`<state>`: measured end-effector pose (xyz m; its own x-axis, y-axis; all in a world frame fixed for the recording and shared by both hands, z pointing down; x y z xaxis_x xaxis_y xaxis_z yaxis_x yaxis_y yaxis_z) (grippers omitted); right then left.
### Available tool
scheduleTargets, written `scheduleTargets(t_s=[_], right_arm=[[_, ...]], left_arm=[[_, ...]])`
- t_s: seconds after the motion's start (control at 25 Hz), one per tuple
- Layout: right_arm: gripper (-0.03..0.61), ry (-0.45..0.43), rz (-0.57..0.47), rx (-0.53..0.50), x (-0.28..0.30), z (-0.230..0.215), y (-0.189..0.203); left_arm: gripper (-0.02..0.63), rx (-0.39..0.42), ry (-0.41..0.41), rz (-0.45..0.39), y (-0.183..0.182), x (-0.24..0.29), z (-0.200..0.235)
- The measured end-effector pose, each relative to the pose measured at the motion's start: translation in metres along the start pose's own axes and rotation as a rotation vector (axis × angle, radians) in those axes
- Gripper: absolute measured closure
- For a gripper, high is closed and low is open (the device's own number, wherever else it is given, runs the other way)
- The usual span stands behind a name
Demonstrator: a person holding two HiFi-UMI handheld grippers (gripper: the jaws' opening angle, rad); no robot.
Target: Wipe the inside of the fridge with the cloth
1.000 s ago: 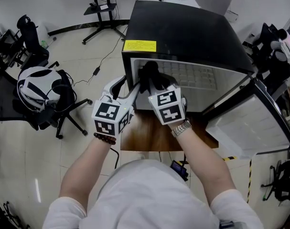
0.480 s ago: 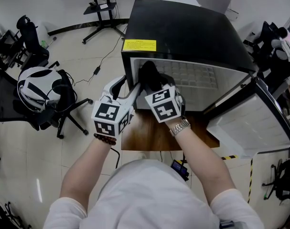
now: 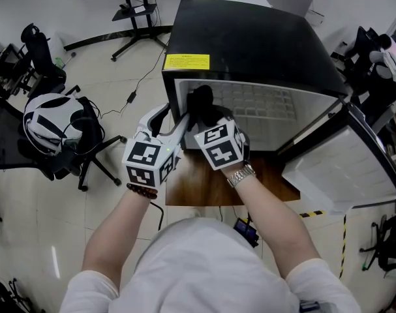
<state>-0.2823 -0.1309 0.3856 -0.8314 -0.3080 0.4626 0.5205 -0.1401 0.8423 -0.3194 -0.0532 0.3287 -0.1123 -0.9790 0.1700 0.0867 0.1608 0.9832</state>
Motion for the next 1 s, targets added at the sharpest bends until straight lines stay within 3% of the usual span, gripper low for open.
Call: scheduleTargets(t_s=[0.24, 0.52, 0.68, 0.84, 1.0], right_arm=[[0.523, 0.046, -0.033, 0.003, -0.008, -0.008, 0.003], [0.417, 0.087, -0.028, 0.000, -0.009, -0.015, 0.002], [0.389, 0.058, -0.034, 0.044, -0.009, -0.017, 0.002], [0.272, -0.034, -0.018, 0.137, -0.003, -0.011, 0.005], [0.273, -0.036, 0.006, 0.130, 0.000, -0.009, 0.010]], left_arm=[[0.416, 0.000, -0.004, -0.003, 0.000, 0.000, 0.000], [0.416, -0.001, -0.004, -0.002, 0.000, 0.000, 0.000], [0.416, -0.001, -0.006, -0.002, 0.000, 0.000, 0.000], [0.416, -0.002, -0.005, -0.002, 0.000, 0.000, 0.000], [0.416, -0.001, -0.002, -0.002, 0.000, 0.000, 0.000]])
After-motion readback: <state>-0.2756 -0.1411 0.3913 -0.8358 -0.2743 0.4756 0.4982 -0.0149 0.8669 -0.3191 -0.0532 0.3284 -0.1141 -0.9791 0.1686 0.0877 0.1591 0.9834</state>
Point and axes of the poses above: the fingertips, and each gripper's own axes: x forward along the fingers, z to its left, y out of its underside, the point moved 3 cm from there along -x, backward along the fingers, and after that the axes turned 4 degrees about -x, right-handed, at the moved point
